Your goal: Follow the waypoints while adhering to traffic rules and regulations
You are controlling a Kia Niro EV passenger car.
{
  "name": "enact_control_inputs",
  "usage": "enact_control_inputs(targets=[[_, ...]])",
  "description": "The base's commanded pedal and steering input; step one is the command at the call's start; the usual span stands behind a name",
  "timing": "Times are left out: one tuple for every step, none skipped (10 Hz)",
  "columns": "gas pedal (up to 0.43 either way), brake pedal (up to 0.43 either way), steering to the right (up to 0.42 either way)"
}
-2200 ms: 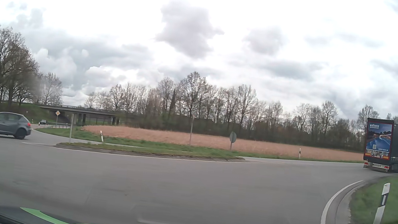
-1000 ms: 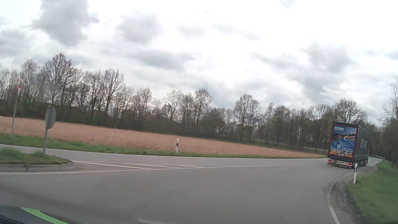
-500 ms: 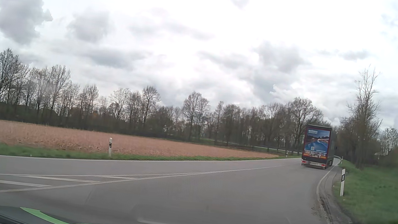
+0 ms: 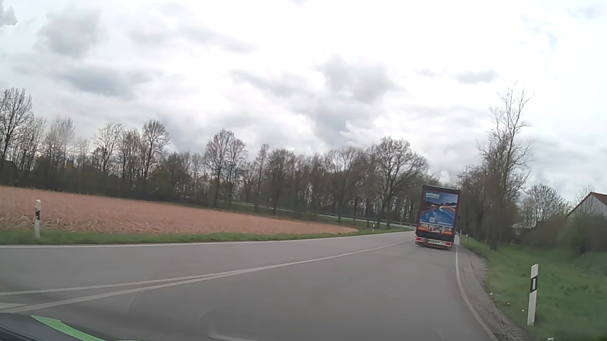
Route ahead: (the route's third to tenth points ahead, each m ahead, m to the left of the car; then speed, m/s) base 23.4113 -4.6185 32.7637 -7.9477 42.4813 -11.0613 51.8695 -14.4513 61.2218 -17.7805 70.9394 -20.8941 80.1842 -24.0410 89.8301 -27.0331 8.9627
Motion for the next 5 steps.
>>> enact_control_inputs(targets=[[0.287,0.000,0.144],[0.287,0.000,0.136],[0.287,0.000,0.133],[0.287,0.000,0.131],[0.287,0.000,0.128]])
